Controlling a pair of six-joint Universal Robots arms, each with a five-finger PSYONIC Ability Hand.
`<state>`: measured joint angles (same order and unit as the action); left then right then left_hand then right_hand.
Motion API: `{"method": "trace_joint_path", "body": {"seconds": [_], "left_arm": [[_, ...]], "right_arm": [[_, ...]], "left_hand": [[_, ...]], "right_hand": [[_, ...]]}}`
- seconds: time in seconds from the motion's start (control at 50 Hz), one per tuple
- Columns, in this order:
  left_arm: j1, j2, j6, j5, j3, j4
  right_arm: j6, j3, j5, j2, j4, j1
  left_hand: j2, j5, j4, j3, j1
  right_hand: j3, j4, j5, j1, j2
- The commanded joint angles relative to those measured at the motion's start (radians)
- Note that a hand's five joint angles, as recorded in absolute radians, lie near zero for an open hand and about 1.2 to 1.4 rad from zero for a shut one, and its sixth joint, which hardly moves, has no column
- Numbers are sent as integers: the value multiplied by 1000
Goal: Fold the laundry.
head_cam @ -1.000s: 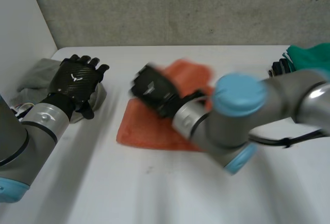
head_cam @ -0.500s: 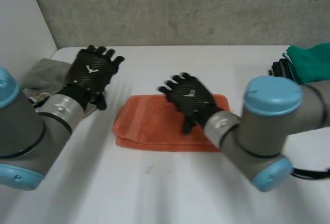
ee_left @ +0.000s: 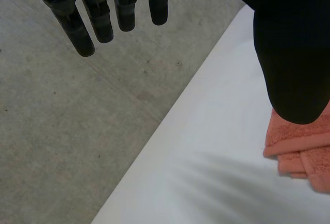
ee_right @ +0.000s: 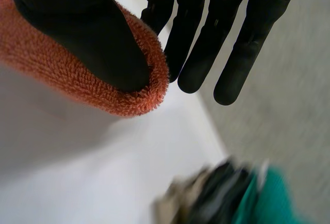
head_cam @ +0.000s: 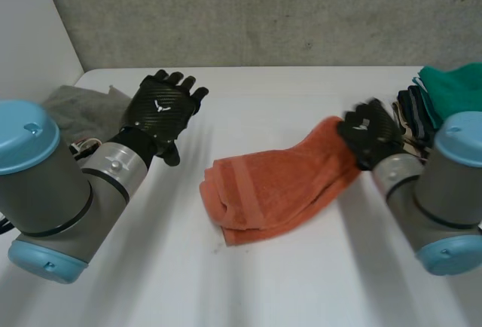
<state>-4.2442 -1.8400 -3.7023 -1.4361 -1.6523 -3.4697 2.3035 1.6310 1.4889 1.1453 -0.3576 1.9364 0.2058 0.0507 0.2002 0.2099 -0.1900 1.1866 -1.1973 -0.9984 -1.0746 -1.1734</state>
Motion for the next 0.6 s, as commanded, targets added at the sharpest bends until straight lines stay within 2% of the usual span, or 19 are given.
{"method": "trace_joint_path", "body": {"seconds": [0.02,0.1,0.16,0.2,0.24,0.26,0.32,0.38,0.44,0.46,0.52,0.6], "left_arm": [[0,16,4,-3,-9,0],[0,18,22,-13,-15,1],[0,16,59,-43,-15,3],[1,15,99,-67,-9,6],[3,15,128,-84,-3,9],[4,15,151,-95,3,9],[17,11,186,-110,23,9],[56,1,225,-132,68,9],[113,-39,258,-159,126,11],[153,-68,275,-174,162,14],[217,-138,303,-202,245,46],[266,-264,326,-254,351,145]], "right_arm": [[-53,-111,-172,-110,-4,266],[-52,-128,-323,-185,3,355],[-52,-134,-360,-231,6,368],[-41,-151,-340,-245,20,362],[-24,-155,-303,-237,37,358],[28,-154,-267,-230,48,358],[153,-142,-237,-190,60,349],[432,-82,-262,-34,63,239],[586,-54,-277,39,63,173],[679,-53,-274,72,75,138],[782,-63,-268,85,138,92],[788,-147,-268,38,287,55]], "left_hand": [[-31,-51,-26,-35,15],[-31,-51,-26,-35,15],[-31,-50,-25,-35,15],[-28,-47,-22,-32,12],[-28,-47,-22,-32,12],[-22,-41,-16,-26,6],[-25,-44,-19,-29,9],[-22,-41,-16,-26,6],[-16,-35,-10,-20,0],[-16,-35,-10,-20,0],[-4,-24,1,-8,-12],[17,-3,22,12,-32]], "right_hand": [[210,-199,-223,-322,-223],[210,-199,-223,-322,-223],[210,-199,-223,-322,-223],[-274,284,260,162,261],[-969,980,956,857,956],[-1012,1023,998,900,999],[-1012,1023,998,900,999],[-1012,1023,998,900,999],[-1012,1023,998,900,999],[-1012,1023,998,900,999],[-1012,1023,998,900,999],[-1012,1023,998,900,999]]}}
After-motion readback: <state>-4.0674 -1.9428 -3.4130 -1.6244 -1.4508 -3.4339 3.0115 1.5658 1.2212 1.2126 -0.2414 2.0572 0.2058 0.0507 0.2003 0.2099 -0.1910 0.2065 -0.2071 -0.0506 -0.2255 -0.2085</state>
